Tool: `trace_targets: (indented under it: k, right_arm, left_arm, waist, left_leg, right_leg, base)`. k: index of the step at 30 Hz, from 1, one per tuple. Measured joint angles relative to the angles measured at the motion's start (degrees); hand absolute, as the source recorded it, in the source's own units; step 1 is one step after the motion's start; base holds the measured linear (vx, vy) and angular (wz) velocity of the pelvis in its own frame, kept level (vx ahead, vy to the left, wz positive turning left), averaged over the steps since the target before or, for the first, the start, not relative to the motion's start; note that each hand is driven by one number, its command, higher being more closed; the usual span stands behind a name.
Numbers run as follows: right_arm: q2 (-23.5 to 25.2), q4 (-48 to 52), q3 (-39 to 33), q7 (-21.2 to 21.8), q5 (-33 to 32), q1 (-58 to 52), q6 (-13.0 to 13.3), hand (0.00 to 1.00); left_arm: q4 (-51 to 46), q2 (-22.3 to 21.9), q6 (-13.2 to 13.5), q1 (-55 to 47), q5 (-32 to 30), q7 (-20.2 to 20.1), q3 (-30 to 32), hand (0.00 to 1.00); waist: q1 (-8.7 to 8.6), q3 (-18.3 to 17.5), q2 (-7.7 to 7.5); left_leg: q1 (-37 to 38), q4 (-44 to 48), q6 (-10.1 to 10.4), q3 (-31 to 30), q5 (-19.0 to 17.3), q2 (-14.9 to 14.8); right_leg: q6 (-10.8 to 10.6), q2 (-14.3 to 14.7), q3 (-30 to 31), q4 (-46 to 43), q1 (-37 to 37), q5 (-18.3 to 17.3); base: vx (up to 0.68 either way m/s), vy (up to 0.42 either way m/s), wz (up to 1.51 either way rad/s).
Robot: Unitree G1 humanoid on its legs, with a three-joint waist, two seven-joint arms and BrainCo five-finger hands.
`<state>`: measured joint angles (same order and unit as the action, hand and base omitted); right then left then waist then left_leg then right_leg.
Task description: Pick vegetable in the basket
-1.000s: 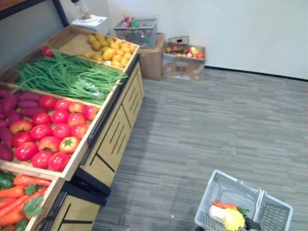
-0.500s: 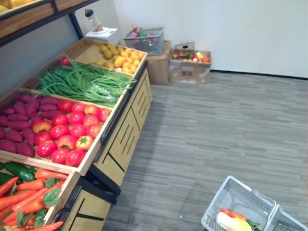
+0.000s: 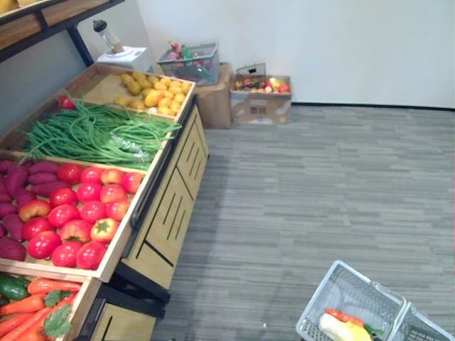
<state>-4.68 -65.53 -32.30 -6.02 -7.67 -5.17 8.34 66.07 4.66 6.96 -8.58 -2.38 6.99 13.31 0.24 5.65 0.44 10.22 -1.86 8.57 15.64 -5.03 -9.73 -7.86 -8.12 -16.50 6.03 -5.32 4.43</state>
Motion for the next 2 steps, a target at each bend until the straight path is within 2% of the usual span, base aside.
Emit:
trace_targets:
  k: [2]
  right_arm:
    - [-0.2,-0.5,0.1,0.2,0.0,-0.1,0.0,1.0]
  left_arm:
    - [0.1,0.0,0.0,0.0,0.0,-0.1,-0.1,0.0]
  waist:
    - [-0.11,-0.2,0.32]
  left_leg:
    - [0.2,0.3,-0.1,0.8,-0.9,-0.1]
  right_leg:
    - [-0.1,0.1,0.7,0.1,0.1,0.1]
  base:
    - [0.0,0.015,-0.15]
